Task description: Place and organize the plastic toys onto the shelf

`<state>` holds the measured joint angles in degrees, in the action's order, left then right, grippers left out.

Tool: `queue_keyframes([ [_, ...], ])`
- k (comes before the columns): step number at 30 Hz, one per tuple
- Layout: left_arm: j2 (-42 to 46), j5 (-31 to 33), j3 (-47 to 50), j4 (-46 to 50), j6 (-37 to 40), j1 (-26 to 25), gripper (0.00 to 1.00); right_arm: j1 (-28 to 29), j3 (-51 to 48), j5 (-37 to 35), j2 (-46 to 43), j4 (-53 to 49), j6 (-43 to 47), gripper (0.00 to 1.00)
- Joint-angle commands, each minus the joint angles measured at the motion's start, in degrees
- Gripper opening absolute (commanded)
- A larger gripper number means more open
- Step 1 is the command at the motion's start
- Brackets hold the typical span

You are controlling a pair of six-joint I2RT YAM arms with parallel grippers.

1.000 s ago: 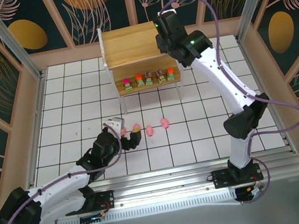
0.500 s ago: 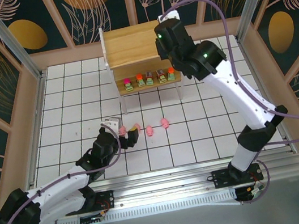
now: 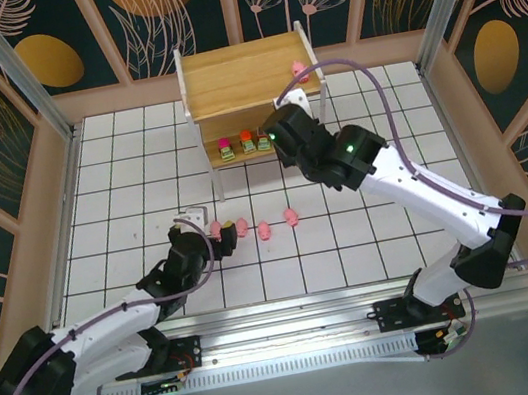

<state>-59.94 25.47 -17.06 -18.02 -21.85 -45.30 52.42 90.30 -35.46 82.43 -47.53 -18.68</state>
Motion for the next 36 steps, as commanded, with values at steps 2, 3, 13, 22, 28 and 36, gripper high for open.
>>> queue_keyframes([
  [2, -2.3, 3.1, -2.6, 2.1, -1.9, 0.3, 0.99, 0.9, -8.0, 3.5, -3.9, 5.7, -6.1, 0.45],
  [3, -2.5, 3.4, -2.8, 2.2, -2.0, 0.3, 0.99, 1.0, -10.0, 4.1, -4.3, 6.4, -7.0, 0.45],
  [13, -4.3, 5.3, -3.7, 3.2, -2.9, 0.3, 0.99, 1.6, -22.8, 10.3, -3.4, 13.3, -12.3, 0.45],
  [22, -6.2, 5.6, -4.6, 3.6, -3.1, 0.4, 0.99, 1.6, -30.1, 14.1, 0.4, 19.9, -14.2, 0.47],
  [28, -5.9, 5.5, -4.5, 3.6, -3.1, 0.3, 0.99, 1.2, -33.1, 15.7, 3.9, 23.6, -14.7, 0.51],
  [36, -5.5, 5.3, -4.2, 3.4, -3.1, 0.3, 0.99, 0.0, -35.9, 18.2, 7.0, 27.6, -14.2, 0.58],
])
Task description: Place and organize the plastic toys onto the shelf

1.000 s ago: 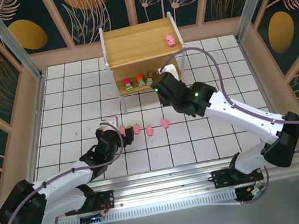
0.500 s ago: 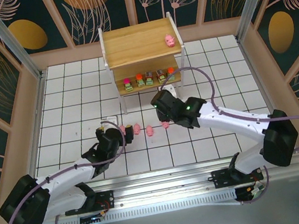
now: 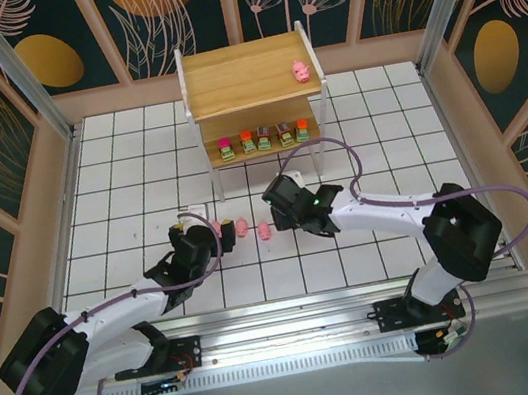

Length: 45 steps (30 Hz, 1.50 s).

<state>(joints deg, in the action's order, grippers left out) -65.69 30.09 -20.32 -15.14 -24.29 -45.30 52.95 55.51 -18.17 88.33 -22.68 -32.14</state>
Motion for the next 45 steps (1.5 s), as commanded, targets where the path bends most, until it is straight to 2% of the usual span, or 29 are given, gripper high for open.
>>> queue_keyframes([
  [1, 0.3, 0.7, -1.0, 0.5, -0.6, 0.3, 0.99, -0.7, -1.4, 1.2, 1.4, 3.1, -0.6, 0.59],
  [26, 0.0, 0.2, -0.9, 0.0, -0.3, 0.3, 0.99, -4.4, -3.7, 4.7, 7.8, 8.5, 1.7, 0.58],
  [36, -0.2, 0.2, -1.0, 0.1, -0.3, 0.3, 0.99, -4.9, -3.3, 5.7, 8.9, 9.4, 2.5, 0.46],
  [45, -0.2, 0.2, -1.0, 0.0, -0.2, 0.3, 0.99, -4.9, -3.4, 6.1, 9.5, 9.8, 2.7, 0.43],
])
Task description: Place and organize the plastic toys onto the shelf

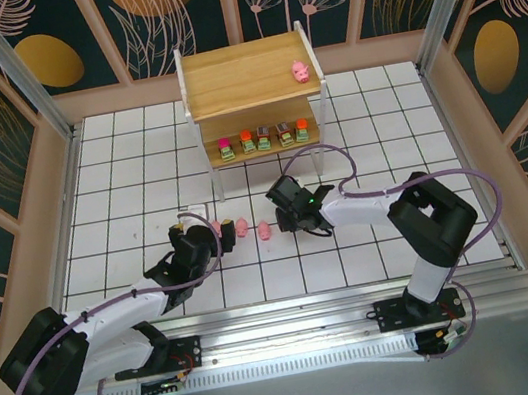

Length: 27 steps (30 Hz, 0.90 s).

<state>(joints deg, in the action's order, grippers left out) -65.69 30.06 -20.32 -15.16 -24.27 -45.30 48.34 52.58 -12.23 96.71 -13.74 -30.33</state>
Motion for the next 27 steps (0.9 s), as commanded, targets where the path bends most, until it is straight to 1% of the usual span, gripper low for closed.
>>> queue_keyframes([
  [1, -0.2, 0.2, -1.0, 0.1, -0.2, 0.3, 0.99, -0.3, -0.5, 0.3, 1.2, 0.9, 1.0, 0.43],
  [12, -0.1, 0.3, -1.0, 0.2, -0.2, 0.3, 0.99, -0.2, -0.5, 0.1, 2.0, 0.7, 1.3, 0.41],
  [14, -0.2, 0.3, -1.1, 0.2, -0.2, 0.3, 0.99, -0.2, -0.6, -0.2, 1.9, 0.7, 1.3, 0.39],
  [19, -0.1, 0.3, -1.1, 0.4, -0.2, 0.3, 0.99, 0.1, 0.1, -1.0, 1.0, -0.4, 1.5, 0.28],
  [21, -0.1, 0.4, -1.1, 0.4, -0.2, 0.3, 0.99, 0.6, 0.7, -2.1, 0.4, -1.5, 1.6, 0.27],
  [27, 0.3, -0.2, -1.0, 0.2, 0.2, 0.3, 0.99, 1.8, 1.8, -3.8, -2.2, -4.2, 1.3, 0.27],
])
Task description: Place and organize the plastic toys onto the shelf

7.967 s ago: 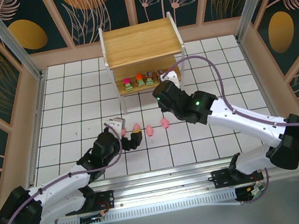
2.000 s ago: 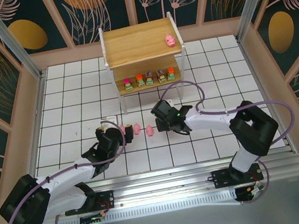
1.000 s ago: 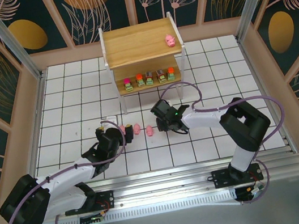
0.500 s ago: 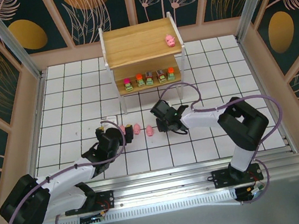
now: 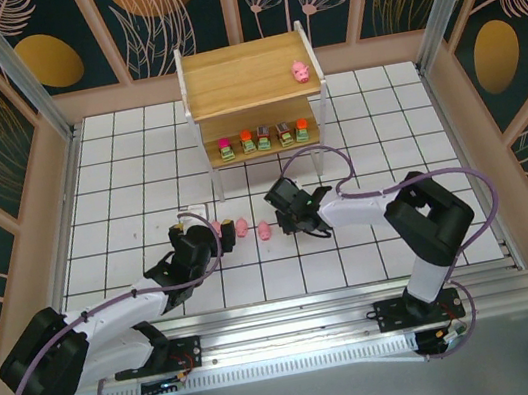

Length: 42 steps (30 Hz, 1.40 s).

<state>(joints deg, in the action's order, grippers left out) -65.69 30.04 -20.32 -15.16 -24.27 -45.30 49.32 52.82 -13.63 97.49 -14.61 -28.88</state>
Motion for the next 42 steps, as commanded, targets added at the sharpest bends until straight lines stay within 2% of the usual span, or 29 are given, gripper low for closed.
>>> queue_keyframes([
  [1, 0.4, -0.5, -0.9, 0.0, 0.3, 0.3, 0.99, 1.0, 1.9, -2.8, -3.5, -3.8, -0.2, 0.27],
  [8, 1.9, -4.9, 0.3, -2.2, 2.8, 0.3, 0.99, 2.6, 4.3, -4.8, -6.3, -7.4, -0.6, 0.27],
  [15, 7.3, -9.6, 3.4, -6.1, 4.9, 0.3, 0.99, 3.8, 7.9, -7.0, -10.2, -11.8, -0.6, 0.27],
  [22, 10.7, -13.7, 5.1, -8.4, 5.9, 0.3, 0.99, 4.8, 14.2, -11.5, -14.0, -18.1, 0.3, 0.27],
  [38, 15.5, -20.2, 7.3, -11.1, 7.8, -0.6, 0.97, 5.0, 25.1, -16.4, -18.0, -26.3, 2.4, 0.27],
  [42, 14.9, -20.2, 7.1, -11.1, 8.1, -0.8, 0.97, 5.0, 29.5, -17.4, -17.7, -28.1, 3.9, 0.27],
])
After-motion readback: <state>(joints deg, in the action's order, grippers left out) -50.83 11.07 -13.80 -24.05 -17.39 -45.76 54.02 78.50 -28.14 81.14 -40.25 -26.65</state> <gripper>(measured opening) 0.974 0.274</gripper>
